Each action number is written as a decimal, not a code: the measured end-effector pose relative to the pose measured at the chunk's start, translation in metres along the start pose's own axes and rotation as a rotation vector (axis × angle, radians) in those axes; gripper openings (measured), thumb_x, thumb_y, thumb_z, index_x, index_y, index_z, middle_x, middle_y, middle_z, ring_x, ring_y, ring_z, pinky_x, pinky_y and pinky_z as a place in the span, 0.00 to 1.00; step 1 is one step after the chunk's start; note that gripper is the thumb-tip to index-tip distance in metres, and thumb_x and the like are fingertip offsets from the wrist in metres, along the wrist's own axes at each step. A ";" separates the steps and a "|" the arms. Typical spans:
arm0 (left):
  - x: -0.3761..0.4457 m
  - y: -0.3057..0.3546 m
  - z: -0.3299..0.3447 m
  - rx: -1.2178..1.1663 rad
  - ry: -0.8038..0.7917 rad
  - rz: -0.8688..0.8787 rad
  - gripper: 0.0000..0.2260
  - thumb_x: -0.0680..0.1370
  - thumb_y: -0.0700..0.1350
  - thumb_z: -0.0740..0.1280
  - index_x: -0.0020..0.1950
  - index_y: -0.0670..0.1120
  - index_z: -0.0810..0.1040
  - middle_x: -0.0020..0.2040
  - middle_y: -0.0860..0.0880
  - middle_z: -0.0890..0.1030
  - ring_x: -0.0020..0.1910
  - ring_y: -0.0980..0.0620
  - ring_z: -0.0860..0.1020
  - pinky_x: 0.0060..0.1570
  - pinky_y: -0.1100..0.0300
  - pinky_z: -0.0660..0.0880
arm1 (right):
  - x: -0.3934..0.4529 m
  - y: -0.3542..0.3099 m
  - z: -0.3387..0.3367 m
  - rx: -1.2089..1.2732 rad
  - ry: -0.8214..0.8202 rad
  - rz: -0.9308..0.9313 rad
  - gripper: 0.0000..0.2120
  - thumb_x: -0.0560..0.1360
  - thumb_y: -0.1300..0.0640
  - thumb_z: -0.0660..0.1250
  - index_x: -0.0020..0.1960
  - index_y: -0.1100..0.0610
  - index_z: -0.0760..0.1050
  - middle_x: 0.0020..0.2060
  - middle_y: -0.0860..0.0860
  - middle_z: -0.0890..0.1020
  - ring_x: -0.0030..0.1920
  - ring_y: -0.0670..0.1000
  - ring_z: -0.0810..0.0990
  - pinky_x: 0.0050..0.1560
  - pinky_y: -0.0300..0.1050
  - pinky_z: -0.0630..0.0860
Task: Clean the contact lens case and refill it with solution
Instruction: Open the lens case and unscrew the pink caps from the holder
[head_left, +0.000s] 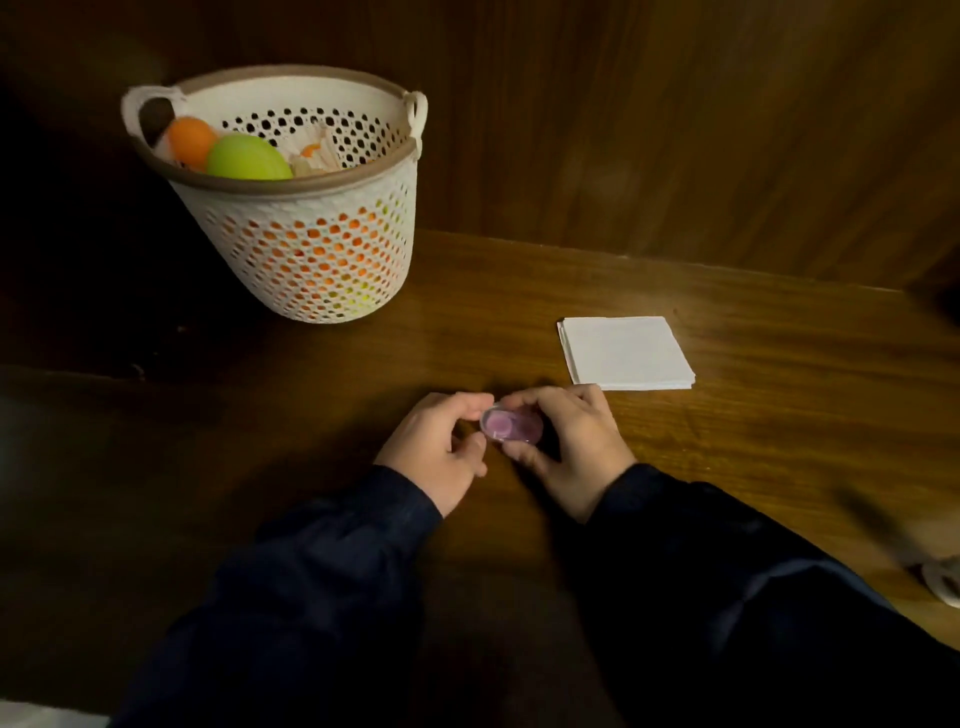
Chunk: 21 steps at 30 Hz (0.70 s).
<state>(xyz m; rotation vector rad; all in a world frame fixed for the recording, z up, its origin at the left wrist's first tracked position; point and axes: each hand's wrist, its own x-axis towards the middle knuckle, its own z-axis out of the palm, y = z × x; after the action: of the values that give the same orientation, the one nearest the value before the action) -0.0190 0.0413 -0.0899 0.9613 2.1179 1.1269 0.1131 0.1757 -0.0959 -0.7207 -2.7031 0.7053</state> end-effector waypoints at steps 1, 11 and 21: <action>-0.001 0.000 -0.001 -0.003 0.009 0.026 0.18 0.83 0.40 0.67 0.71 0.57 0.76 0.63 0.60 0.76 0.42 0.60 0.85 0.29 0.71 0.72 | -0.002 0.000 -0.002 0.019 0.007 -0.007 0.18 0.78 0.47 0.74 0.67 0.45 0.77 0.58 0.41 0.80 0.60 0.48 0.68 0.60 0.45 0.70; -0.098 0.016 0.017 -0.152 -0.016 0.309 0.20 0.81 0.40 0.71 0.73 0.50 0.76 0.65 0.54 0.82 0.50 0.57 0.86 0.33 0.68 0.75 | -0.118 -0.032 -0.040 0.079 0.178 -0.204 0.17 0.81 0.52 0.71 0.69 0.51 0.77 0.59 0.48 0.83 0.59 0.50 0.79 0.63 0.50 0.77; -0.203 0.050 0.043 -0.248 -0.019 0.442 0.12 0.80 0.37 0.73 0.61 0.50 0.83 0.54 0.49 0.87 0.51 0.50 0.87 0.53 0.60 0.83 | -0.243 -0.070 -0.078 -0.124 0.348 -0.320 0.12 0.83 0.52 0.68 0.63 0.52 0.84 0.55 0.49 0.88 0.54 0.50 0.84 0.58 0.48 0.81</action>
<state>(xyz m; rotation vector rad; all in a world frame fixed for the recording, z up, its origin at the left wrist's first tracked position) 0.1496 -0.0807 -0.0415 1.3477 1.7383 1.5420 0.3183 0.0256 -0.0221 -0.3773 -2.4688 0.3050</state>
